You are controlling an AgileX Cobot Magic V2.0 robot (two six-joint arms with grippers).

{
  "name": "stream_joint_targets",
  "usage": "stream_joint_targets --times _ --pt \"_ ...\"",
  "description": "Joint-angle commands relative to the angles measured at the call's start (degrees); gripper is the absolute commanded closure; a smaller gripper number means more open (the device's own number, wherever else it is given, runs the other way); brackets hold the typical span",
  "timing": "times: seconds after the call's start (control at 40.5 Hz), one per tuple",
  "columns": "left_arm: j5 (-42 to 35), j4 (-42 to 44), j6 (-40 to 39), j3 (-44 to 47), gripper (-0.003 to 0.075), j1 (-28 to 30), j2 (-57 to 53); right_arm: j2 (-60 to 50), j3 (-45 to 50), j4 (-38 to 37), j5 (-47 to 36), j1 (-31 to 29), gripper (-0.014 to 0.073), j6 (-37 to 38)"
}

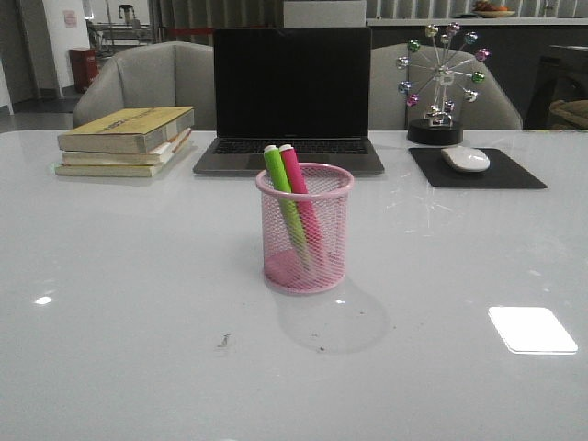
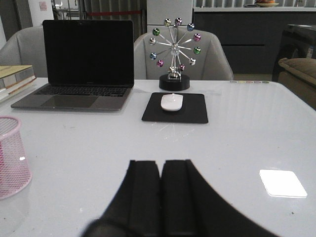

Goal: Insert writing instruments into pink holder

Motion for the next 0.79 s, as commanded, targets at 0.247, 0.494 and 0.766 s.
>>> stream_joint_targets --times 0.247,0.494,0.766 --pt "-5.22 -0.12 -0.19 0.31 0.0629 -0.55 -1.14 -1.05 -0.18 0.49 -7.84 -1.45 0.0538 -0.27" --pt "-5.22 -0.12 -0.19 0.31 0.0629 -0.55 -1.14 -1.05 -0.18 0.49 -8.0 -1.61 0.0538 -0.27" --pt "-5.22 -0.12 -0.19 0.31 0.0629 -0.55 -1.14 -1.05 -0.18 0.49 -8.0 -1.61 0.0538 -0.27"
